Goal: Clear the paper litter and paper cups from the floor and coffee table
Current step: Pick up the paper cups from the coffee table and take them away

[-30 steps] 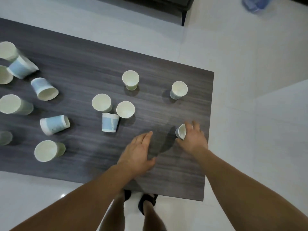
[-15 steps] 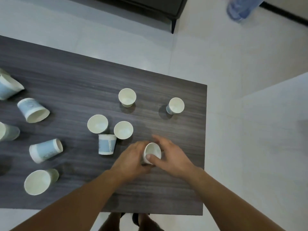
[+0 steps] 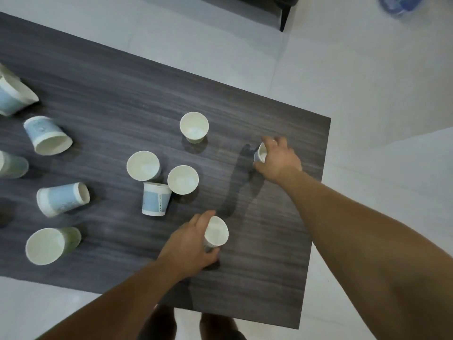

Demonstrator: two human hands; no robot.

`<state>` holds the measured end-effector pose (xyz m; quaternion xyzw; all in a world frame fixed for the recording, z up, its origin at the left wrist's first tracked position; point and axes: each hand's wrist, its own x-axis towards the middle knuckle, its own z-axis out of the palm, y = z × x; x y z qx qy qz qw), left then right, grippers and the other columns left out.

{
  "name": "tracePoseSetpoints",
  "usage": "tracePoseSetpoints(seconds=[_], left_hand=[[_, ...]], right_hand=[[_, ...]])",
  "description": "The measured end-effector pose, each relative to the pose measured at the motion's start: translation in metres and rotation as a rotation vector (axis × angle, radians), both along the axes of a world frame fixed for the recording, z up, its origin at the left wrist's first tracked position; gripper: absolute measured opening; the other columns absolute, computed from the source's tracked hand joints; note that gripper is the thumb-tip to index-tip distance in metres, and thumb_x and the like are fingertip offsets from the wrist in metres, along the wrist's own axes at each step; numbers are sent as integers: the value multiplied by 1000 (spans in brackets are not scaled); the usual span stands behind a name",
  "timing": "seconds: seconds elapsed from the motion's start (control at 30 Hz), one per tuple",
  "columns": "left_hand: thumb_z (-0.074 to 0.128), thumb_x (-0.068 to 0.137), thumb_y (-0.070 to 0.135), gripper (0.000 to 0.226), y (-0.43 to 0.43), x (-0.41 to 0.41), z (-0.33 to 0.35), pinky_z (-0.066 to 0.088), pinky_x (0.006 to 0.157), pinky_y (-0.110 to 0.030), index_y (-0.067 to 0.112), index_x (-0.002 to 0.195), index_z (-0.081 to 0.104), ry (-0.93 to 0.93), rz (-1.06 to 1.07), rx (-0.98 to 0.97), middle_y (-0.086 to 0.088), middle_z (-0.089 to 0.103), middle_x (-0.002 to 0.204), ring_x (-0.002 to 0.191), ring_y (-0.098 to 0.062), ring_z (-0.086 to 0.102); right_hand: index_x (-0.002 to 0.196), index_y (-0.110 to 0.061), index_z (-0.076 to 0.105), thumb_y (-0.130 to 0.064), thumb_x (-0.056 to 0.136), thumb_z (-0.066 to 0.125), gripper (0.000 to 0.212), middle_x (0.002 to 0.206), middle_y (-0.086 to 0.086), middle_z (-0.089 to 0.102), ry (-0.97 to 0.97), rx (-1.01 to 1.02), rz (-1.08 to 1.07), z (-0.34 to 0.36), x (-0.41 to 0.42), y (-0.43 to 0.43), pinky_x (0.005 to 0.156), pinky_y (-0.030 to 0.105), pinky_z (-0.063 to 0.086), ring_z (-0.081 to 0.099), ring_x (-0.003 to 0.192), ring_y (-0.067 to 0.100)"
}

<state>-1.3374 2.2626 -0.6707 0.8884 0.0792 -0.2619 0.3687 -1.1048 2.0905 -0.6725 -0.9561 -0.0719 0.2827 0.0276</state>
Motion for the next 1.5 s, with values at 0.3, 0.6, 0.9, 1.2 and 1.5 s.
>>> tracePoseSetpoints(seconds=[0.3, 0.6, 0.9, 1.2, 1.5], left_hand=[[74, 73, 37, 87, 5, 42, 74, 44, 94, -34, 24, 146, 28, -103, 0, 68, -3, 48, 135, 119, -24, 51], [67, 79, 41, 84, -33, 19, 202, 42, 96, -39, 20, 149, 26, -305, -362, 110, -6, 42, 137, 124, -27, 46], [67, 80, 45, 80, -125, -67, 280, 45, 89, -36, 24, 147, 27, -412, -775, 98, -1, 39, 134, 117, -23, 50], [70, 79, 37, 81, -332, -222, 324, 47, 93, -35, 22, 146, 27, -520, -1219, 29, -1, 35, 140, 116, -24, 50], [70, 76, 40, 81, -513, -435, 335, 48, 91, -32, 23, 144, 29, -560, -1626, -156, 5, 34, 140, 115, -20, 51]], right_hand=[[144, -31, 27, -47, 88, 60, 66, 133, 7, 40, 50, 59, -62, 63, -118, -18, 81, 40, 50, 58, 107, 33], [142, -31, 30, -48, 85, 58, 66, 133, 6, 42, -176, 97, -325, 215, -235, -66, 78, 39, 46, 58, 102, 33], [147, -29, 31, -48, 87, 58, 68, 134, 6, 42, -220, 118, -697, 277, -429, -150, 84, 38, 48, 56, 108, 31], [147, -31, 28, -49, 89, 53, 65, 139, 5, 40, -351, 84, -1153, 302, -656, -275, 85, 36, 49, 55, 111, 29], [149, -32, 26, -44, 89, 55, 67, 139, 3, 38, -425, 1, -1600, 331, -890, -367, 87, 35, 47, 53, 114, 27]])
